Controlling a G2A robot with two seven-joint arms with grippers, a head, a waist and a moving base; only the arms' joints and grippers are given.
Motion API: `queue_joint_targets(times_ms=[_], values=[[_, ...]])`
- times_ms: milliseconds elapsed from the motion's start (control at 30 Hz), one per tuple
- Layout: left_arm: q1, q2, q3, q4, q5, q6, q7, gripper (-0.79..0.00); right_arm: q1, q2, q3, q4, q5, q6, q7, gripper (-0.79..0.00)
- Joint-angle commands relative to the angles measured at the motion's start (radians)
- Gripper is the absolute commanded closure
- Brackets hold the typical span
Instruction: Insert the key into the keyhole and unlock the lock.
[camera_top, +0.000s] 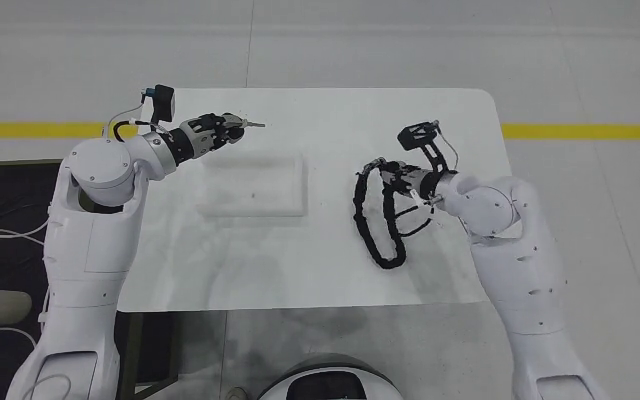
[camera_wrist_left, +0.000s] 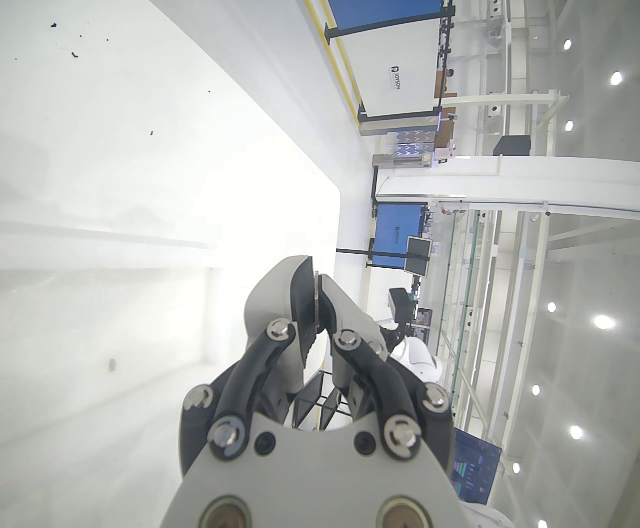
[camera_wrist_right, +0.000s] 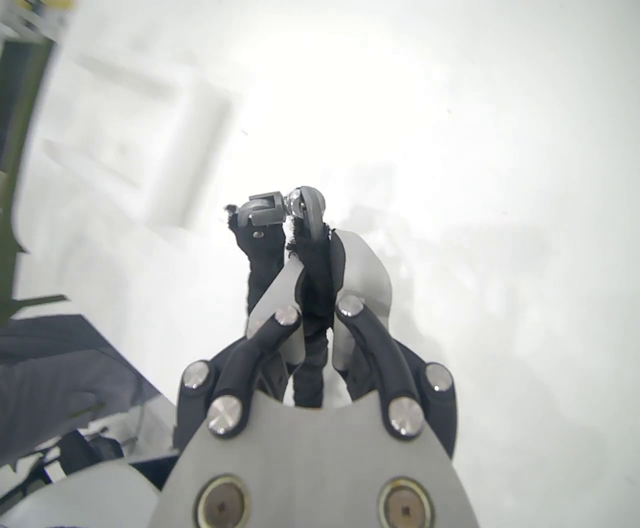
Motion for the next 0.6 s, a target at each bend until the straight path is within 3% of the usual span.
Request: queue_joint_targets(times_ms=[0, 167, 300, 433, 567], values=[[0.0, 0.0, 0.0, 0.0, 0.0, 0.0, 0.0, 0.0, -0.065, -0.003, 0.034, 0.004, 0.177, -0.068, -0.152, 0.0], [0.0, 0.0, 0.0, 0.0, 0.0, 0.0, 0.0, 0.0, -0.127, -0.018, 0.03, 0.075, 0.603, -0.249, -0.292, 0.0], [0.0, 0.0, 0.0, 0.0, 0.0, 0.0, 0.0, 0.0, -0.113, -0.031, -0.026, 0.171, 0.861, -0.332, -0.267, 0.0], [0.0, 0.0, 0.0, 0.0, 0.0, 0.0, 0.0, 0.0, -0.078, -0.041, -0.078, 0.239, 0.993, -0.36, -0.203, 0.0], [0.0, 0.0, 0.0, 0.0, 0.0, 0.0, 0.0, 0.0, -0.07, -0.04, -0.08, 0.25, 0.965, -0.352, -0.193, 0.0]])
